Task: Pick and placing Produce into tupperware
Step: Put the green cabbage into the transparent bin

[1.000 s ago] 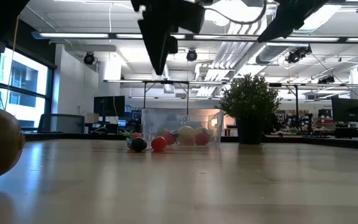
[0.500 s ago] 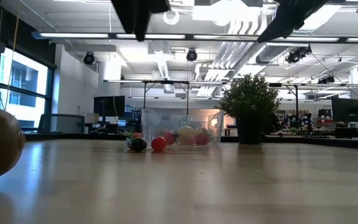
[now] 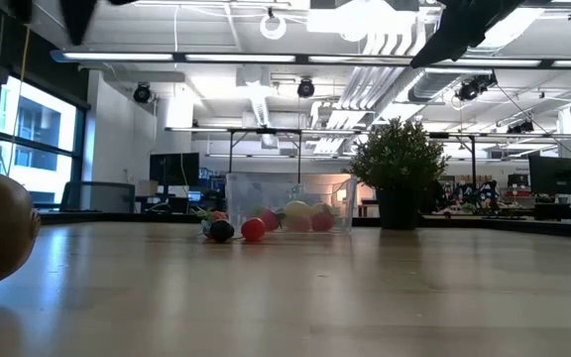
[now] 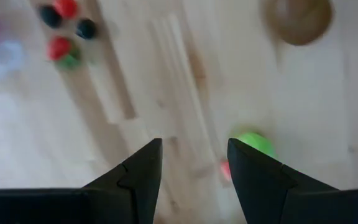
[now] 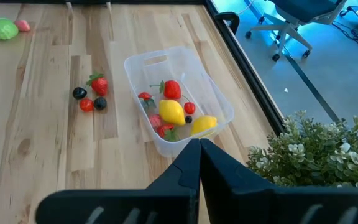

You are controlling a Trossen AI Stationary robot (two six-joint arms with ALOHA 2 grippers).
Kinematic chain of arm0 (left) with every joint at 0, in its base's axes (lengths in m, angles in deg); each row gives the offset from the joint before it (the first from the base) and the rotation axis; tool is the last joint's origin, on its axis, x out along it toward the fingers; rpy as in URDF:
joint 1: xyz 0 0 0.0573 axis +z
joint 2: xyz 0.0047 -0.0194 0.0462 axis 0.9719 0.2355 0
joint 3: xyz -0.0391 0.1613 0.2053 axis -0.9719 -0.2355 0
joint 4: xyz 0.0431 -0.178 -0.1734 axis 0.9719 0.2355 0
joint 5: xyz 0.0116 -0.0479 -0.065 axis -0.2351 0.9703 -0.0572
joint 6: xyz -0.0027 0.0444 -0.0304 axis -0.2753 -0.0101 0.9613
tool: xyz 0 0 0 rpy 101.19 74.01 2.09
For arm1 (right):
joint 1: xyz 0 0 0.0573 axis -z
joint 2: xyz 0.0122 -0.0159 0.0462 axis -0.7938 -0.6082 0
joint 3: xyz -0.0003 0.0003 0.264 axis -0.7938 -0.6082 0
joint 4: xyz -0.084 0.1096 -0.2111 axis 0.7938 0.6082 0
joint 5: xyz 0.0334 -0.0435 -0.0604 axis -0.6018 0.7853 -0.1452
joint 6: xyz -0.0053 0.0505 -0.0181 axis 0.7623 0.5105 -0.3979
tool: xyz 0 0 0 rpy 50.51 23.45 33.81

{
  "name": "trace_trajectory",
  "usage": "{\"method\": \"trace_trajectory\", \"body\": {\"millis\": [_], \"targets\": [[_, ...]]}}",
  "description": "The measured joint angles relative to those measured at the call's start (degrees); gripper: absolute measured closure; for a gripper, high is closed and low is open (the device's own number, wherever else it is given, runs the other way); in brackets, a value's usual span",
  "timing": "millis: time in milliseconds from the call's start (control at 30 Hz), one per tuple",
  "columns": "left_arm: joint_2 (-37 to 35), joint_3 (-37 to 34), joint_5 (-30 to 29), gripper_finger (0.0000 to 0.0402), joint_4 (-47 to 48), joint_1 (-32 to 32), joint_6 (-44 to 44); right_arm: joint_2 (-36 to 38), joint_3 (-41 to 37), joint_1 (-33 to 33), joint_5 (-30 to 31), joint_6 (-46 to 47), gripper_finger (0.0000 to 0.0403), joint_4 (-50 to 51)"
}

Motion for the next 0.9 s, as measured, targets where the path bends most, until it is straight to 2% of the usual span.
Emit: {"method": "trace_trajectory", "body": {"millis": [167,333,500,700,900], "targets": [[-9.36,-11.92,4.55,0.0232,-7.52,-3.64,4.51,0.00,0.00,0.00,0.00,0.00,0.0402,-0.02],[-14.73,-19.42,6.58,0.0232,-9.72,-7.61,3.48,0.02,0.00,0.00,0.00,-0.01,0.0402,-0.02],[-15.61,-24.98,7.89,0.0232,-11.55,-10.34,1.27,0.00,0.00,0.00,-0.02,-0.01,0.0402,-0.02],[-15.57,-33.27,13.48,0.0232,-23.86,-10.53,-0.67,0.00,0.00,0.00,0.00,-0.02,0.0402,-0.02],[-15.57,-37.19,13.54,0.0232,-30.72,-10.53,-4.26,0.00,0.00,0.00,0.00,-0.01,0.0402,-0.02]]}}
